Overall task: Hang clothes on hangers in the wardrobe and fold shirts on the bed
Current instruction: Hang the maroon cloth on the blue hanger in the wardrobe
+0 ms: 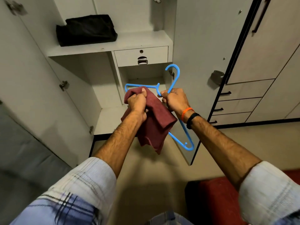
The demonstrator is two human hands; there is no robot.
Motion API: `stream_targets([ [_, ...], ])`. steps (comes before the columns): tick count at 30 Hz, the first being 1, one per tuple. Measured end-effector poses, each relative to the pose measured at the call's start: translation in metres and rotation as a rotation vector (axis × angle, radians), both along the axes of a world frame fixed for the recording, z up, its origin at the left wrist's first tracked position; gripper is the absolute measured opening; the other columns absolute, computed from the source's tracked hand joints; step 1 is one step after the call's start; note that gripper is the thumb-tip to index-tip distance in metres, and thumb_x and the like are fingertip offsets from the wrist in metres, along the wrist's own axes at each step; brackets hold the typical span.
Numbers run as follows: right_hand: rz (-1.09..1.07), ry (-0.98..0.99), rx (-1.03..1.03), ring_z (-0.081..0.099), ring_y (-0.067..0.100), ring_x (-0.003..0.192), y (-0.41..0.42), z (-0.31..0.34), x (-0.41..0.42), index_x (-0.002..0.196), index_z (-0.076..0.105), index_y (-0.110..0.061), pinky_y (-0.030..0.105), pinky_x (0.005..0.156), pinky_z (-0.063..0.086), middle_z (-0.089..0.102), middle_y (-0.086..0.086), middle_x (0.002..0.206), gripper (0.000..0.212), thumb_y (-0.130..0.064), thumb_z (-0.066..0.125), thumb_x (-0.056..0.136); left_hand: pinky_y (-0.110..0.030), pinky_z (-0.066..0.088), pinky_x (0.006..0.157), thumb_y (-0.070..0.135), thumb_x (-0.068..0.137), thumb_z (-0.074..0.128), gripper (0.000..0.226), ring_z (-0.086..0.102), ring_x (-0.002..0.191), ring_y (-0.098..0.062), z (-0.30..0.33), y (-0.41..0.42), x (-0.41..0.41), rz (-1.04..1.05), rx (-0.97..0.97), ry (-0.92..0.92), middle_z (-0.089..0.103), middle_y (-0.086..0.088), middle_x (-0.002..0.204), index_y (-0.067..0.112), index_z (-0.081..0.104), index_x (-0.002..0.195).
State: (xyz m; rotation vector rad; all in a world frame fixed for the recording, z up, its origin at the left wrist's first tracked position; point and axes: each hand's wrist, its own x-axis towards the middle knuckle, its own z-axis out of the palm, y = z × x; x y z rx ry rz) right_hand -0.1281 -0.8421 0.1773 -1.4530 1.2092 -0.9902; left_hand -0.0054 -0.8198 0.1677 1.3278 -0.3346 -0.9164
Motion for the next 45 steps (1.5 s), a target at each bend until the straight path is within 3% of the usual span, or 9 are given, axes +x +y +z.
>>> stream_targets([
  [5,0.068,0.014,-0.043,0.042,0.007,0.041,0.0,0.008,-0.002,0.07,0.067,-0.011,0.023,0.044,0.034,0.051,-0.007,0.047,0.026,-0.018,0.059,0.094,-0.039,0.058,0.072,0.02,0.094,0.065,0.015,0.065,0.078,-0.021,-0.003,-0.008,-0.005,-0.044,0.008,0.022,0.069,-0.01,0.095,0.014,0.062,0.081],
  [11,0.23,-0.075,-0.031,0.029,0.009,0.039,-0.002,0.021,-0.006,0.074,0.073,-0.012,0.021,0.038,0.023,0.045,-0.001,0.05,0.027,-0.015,0.057,0.095,-0.036,0.06,0.066,-0.002,0.092,0.053,0.017,0.066,0.076,-0.021,0.007,-0.012,-0.007,-0.168,0.0,0.048,0.07,-0.017,0.093,0.002,0.067,0.099],
  [15,0.216,-0.075,-0.072,0.035,0.004,0.036,-0.002,0.028,-0.006,0.088,0.07,0.009,0.016,0.037,0.029,0.048,-0.002,0.048,0.028,-0.015,0.059,0.096,-0.036,0.062,0.06,-0.013,0.092,0.043,0.024,0.067,0.057,-0.015,0.013,-0.013,-0.009,-0.344,0.06,-0.029,0.069,-0.009,0.068,-0.001,0.063,0.096],
  [19,0.211,-0.025,-0.053,0.033,0.007,0.041,-0.007,0.019,-0.005,0.093,0.073,0.003,0.022,0.04,0.026,0.048,-0.001,0.052,0.025,-0.017,0.059,0.096,-0.036,0.056,0.083,-0.01,0.093,0.046,0.017,0.06,0.072,-0.019,0.003,-0.01,-0.005,-0.566,0.271,-0.323,0.056,-0.014,0.085,-0.001,0.061,0.092],
  [25,0.195,-0.015,-0.035,0.033,0.009,0.045,-0.011,0.008,-0.004,0.09,0.074,-0.003,0.023,0.043,0.026,0.048,0.0,0.054,0.024,-0.018,0.057,0.097,-0.031,0.052,0.096,0.019,0.086,0.076,0.02,0.067,0.095,-0.011,-0.007,0.002,0.005,-0.904,0.271,-1.323,0.073,0.004,0.101,0.013,0.074,0.104],
  [29,0.215,0.001,-0.03,0.031,0.008,0.045,-0.02,0.009,-0.005,0.09,0.075,-0.004,0.024,0.044,0.025,0.048,-0.003,0.053,0.025,-0.02,0.057,0.097,-0.026,0.053,0.081,0.043,0.088,0.07,0.022,0.065,0.085,-0.008,-0.011,0.011,0.015,-1.027,0.206,-1.352,0.073,0.007,0.087,0.022,0.075,0.088],
  [32,0.221,0.028,-0.038,0.032,0.007,0.042,-0.024,0.008,-0.003,0.092,0.074,-0.002,0.023,0.042,0.027,0.048,-0.003,0.053,0.025,-0.02,0.057,0.097,-0.018,0.047,0.086,0.034,0.085,0.075,0.018,0.063,0.091,-0.001,-0.007,0.014,0.02,-1.162,0.201,-1.303,0.072,0.014,0.095,0.024,0.076,0.1],
  [39,0.264,0.057,-0.029,0.032,0.007,0.041,-0.022,0.007,-0.004,0.094,0.074,0.0,0.021,0.04,0.026,0.049,-0.006,0.048,0.025,-0.019,0.057,0.098,-0.035,0.056,0.091,0.027,0.079,0.081,0.016,0.068,0.088,-0.003,-0.025,0.013,0.016,-0.998,0.079,-1.317,0.075,0.014,0.09,0.025,0.079,0.095],
  [45,0.331,0.07,0.008,0.033,0.009,0.036,-0.011,0.002,-0.002,0.056,0.059,-0.007,0.021,0.038,0.028,0.044,0.0,0.045,0.041,-0.018,0.058,0.096,-0.039,0.058,0.08,0.034,0.081,0.076,0.023,0.069,0.085,-0.021,-0.044,0.007,-0.009,-0.385,0.083,-1.175,0.076,-0.003,0.091,0.022,0.077,0.101],
])
